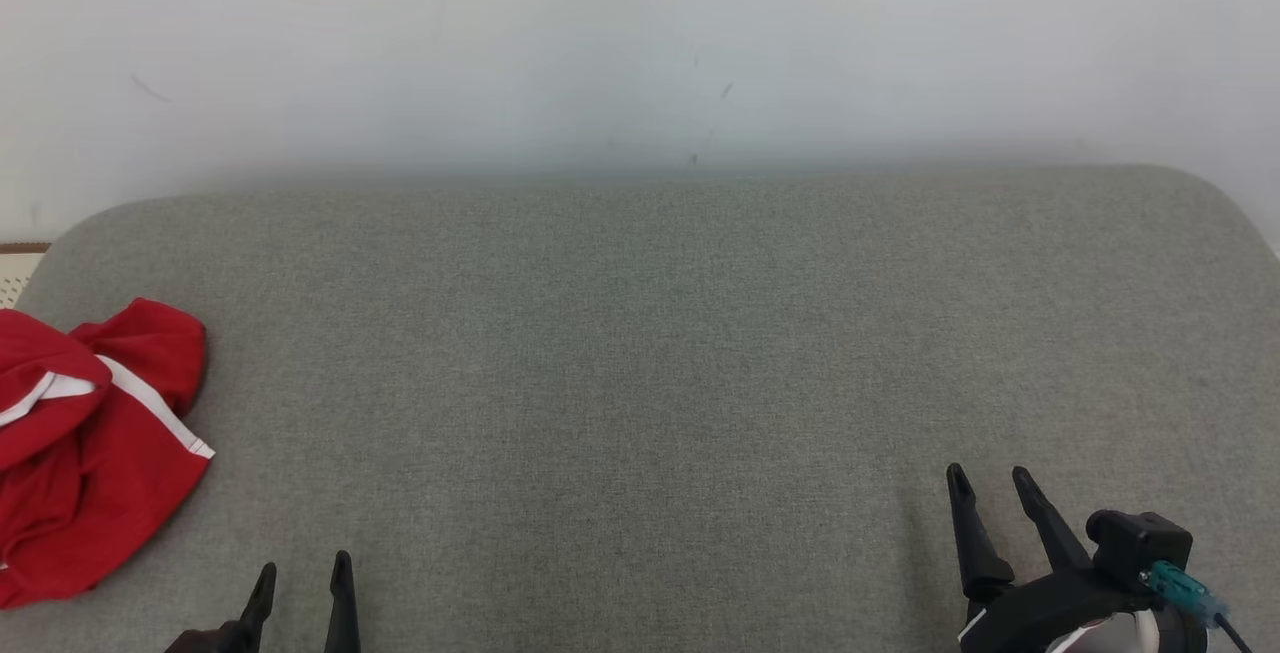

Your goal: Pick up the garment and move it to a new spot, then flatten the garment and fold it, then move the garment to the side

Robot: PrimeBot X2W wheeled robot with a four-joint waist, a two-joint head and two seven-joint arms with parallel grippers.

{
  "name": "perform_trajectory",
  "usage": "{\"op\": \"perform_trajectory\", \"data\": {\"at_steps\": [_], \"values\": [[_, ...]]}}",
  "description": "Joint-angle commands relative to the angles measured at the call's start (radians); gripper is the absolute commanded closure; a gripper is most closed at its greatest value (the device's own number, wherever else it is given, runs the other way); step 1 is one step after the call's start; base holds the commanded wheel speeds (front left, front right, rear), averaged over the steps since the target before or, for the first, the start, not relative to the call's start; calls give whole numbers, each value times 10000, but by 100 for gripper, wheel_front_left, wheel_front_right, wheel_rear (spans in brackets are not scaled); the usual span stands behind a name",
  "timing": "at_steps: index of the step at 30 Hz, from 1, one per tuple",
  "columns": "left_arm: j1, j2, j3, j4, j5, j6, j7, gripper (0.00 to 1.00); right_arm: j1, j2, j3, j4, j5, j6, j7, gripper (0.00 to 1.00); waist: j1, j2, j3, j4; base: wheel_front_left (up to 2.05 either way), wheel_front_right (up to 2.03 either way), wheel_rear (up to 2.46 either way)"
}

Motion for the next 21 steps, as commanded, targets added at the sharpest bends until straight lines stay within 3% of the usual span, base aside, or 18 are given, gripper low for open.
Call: {"op": "perform_trajectory", "data": {"at_steps": [1, 14, 21], "values": [[12, 42, 0, 4, 275, 54, -114, 0, -157, -61, 29, -17, -242, 6, -90, 0, 0, -1, 9, -9, 0, 0, 0], [169, -113, 143, 34, 1132, 180, -330, 0, -133, -70, -80, -81, -1306, 7, -329, 0, 0, -1, 73, 17, 0, 0, 0], [205, -204, 456, 46, 1576, 391, -469, 0, -88, -115, 142, -151, -1933, 7, -483, 0, 0, -1, 155, 412, 0, 0, 0]]}}
